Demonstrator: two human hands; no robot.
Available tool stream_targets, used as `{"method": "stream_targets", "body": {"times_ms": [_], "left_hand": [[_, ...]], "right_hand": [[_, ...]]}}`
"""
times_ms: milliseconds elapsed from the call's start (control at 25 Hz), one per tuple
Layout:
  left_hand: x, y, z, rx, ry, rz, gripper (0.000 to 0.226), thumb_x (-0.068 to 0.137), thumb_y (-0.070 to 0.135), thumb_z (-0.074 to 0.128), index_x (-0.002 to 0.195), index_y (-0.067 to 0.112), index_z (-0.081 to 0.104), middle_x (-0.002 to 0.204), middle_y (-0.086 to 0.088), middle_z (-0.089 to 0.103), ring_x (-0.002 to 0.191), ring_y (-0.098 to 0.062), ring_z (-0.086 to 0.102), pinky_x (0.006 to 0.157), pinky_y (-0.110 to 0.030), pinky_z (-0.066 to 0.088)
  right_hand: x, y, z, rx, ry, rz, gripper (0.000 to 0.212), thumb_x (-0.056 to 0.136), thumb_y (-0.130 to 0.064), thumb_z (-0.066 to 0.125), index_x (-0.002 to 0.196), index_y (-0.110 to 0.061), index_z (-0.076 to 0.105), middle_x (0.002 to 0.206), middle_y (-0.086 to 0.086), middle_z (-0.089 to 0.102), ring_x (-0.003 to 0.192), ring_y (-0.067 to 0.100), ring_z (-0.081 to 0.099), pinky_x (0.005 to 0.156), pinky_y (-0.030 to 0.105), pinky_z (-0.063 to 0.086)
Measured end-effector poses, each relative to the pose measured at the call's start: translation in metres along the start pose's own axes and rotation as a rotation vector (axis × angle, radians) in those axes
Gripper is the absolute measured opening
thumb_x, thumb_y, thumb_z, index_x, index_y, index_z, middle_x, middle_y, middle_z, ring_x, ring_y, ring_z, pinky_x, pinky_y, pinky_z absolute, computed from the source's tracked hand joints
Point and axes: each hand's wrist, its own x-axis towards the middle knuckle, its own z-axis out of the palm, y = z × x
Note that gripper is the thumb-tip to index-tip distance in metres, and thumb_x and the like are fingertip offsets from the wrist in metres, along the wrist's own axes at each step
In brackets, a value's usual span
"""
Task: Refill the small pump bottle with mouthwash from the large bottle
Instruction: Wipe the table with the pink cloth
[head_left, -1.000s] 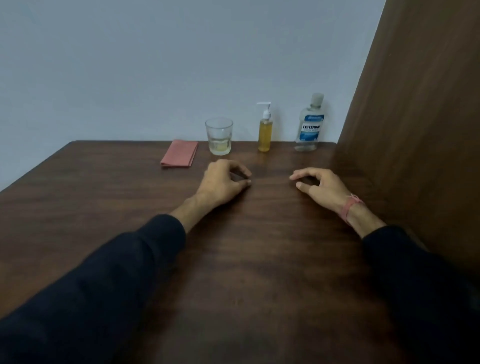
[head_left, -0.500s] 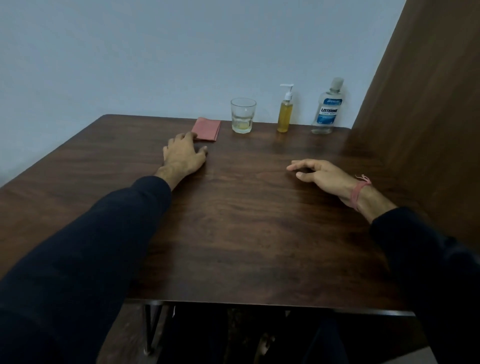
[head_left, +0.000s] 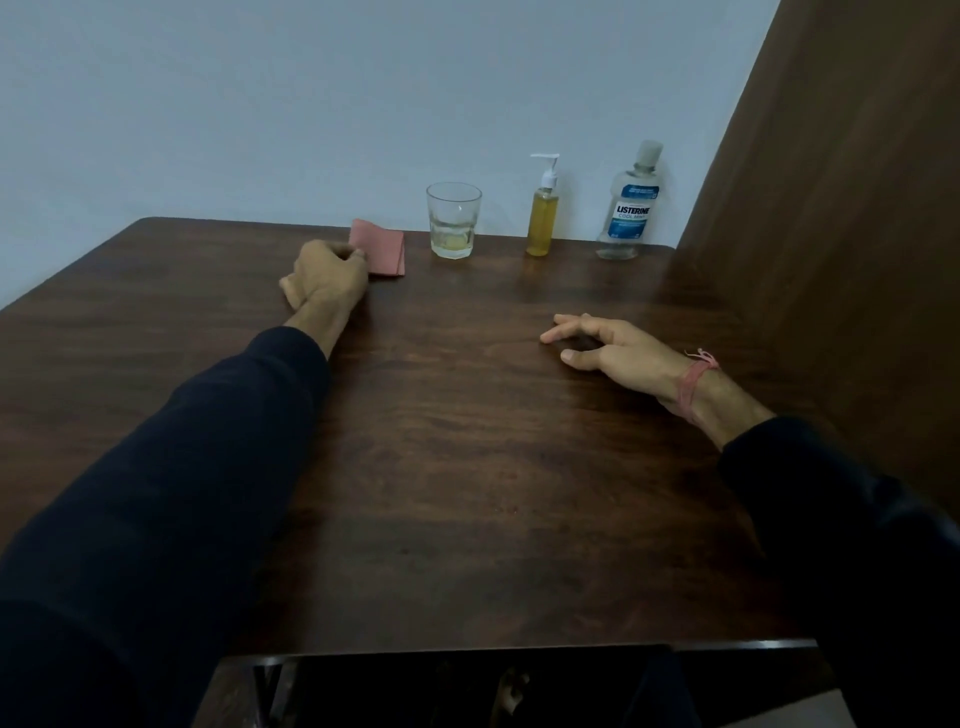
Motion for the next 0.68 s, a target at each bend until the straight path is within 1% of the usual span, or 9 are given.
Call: {"method": "stream_targets", "body": {"times_ms": [80,160,280,320,400,440,520,600,680], "left_hand": [[-0.006,-0.003,-0.004,-0.095,-0.018,0.008,0.036,0.109,0.036,0.073,0.144,0.027,0.079,0.147,0.0,0.078,0.14,-0.023,0.068,0.115,-0.037,0.05],[-0.02,-0.005,-0.007,-0.198,-0.077,0.043,0.031,0.106,0.026,0.079,0.136,0.024,0.083,0.138,0.002,0.082,0.136,-0.019,0.071,0.116,-0.035,0.053],[-0.06,0.002,-0.006,-0.32,-0.212,0.068,0.015,0.099,0.015,0.085,0.102,0.029,0.089,0.117,0.003,0.087,0.124,-0.015,0.077,0.115,-0.035,0.057],[-0.077,0.008,-0.004,-0.332,-0.264,0.071,0.016,0.099,0.017,0.085,0.094,0.032,0.087,0.118,0.003,0.086,0.124,-0.017,0.077,0.113,-0.034,0.058],[-0.111,0.022,0.001,-0.371,-0.371,0.08,0.008,0.098,0.025,0.088,0.093,0.031,0.087,0.126,0.003,0.084,0.128,-0.018,0.076,0.12,-0.036,0.054],[-0.128,0.03,0.004,-0.42,-0.45,0.086,0.003,0.099,0.027,0.087,0.098,0.027,0.09,0.126,0.005,0.084,0.125,-0.013,0.076,0.124,-0.036,0.052],[-0.161,0.047,0.01,-0.484,-0.594,0.102,0.016,0.101,0.029,0.084,0.112,0.02,0.091,0.116,0.01,0.087,0.113,-0.004,0.079,0.119,-0.034,0.055],[-0.186,0.06,0.014,-0.457,-0.723,0.136,0.022,0.101,0.037,0.082,0.116,0.023,0.092,0.112,0.013,0.088,0.113,-0.007,0.078,0.107,-0.032,0.056],[-0.198,0.066,0.016,-0.399,-0.874,0.208,0.023,0.104,0.043,0.077,0.109,0.027,0.094,0.11,0.013,0.089,0.115,-0.01,0.078,0.107,-0.032,0.056]], "right_hand": [[0.0,0.001,0.001,-0.007,-0.007,0.005,0.037,0.106,-0.01,0.065,0.126,-0.04,0.076,0.169,-0.015,0.042,0.164,0.012,0.017,0.13,0.041,0.008],[-0.001,0.0,0.001,-0.001,-0.015,0.006,0.037,0.105,-0.011,0.066,0.125,-0.041,0.076,0.169,-0.015,0.041,0.164,0.012,0.017,0.13,0.041,0.007],[-0.005,-0.001,0.001,-0.058,0.0,0.0,0.038,0.1,-0.026,0.077,0.132,-0.046,0.071,0.17,-0.015,0.041,0.163,0.014,0.023,0.134,0.048,0.008],[-0.007,-0.002,0.002,-0.078,0.003,0.005,0.048,0.097,-0.034,0.08,0.139,-0.049,0.065,0.17,-0.013,0.04,0.162,0.016,0.027,0.134,0.052,0.013],[-0.013,-0.009,0.006,-0.066,-0.019,0.011,0.078,0.09,-0.046,0.085,0.157,-0.049,0.045,0.174,-0.008,0.035,0.162,0.02,0.029,0.134,0.053,0.019],[-0.016,-0.013,0.01,-0.079,-0.034,0.001,0.093,0.088,-0.051,0.086,0.164,-0.049,0.032,0.176,-0.005,0.031,0.163,0.022,0.027,0.134,0.054,0.018],[-0.02,-0.023,0.021,-0.199,-0.021,-0.064,0.112,0.085,-0.056,0.087,0.168,-0.052,0.011,0.18,-0.001,0.019,0.165,0.026,0.019,0.133,0.057,0.019],[-0.025,-0.029,0.033,-0.261,0.065,-0.18,0.114,0.088,-0.042,0.088,0.168,-0.052,0.007,0.181,-0.002,0.014,0.167,0.023,0.01,0.134,0.055,0.02],[-0.028,-0.028,0.035,-0.315,0.108,-0.251,0.096,0.095,-0.01,0.075,0.166,-0.05,0.025,0.177,-0.003,0.028,0.166,0.02,0.015,0.133,0.05,0.025]]}}
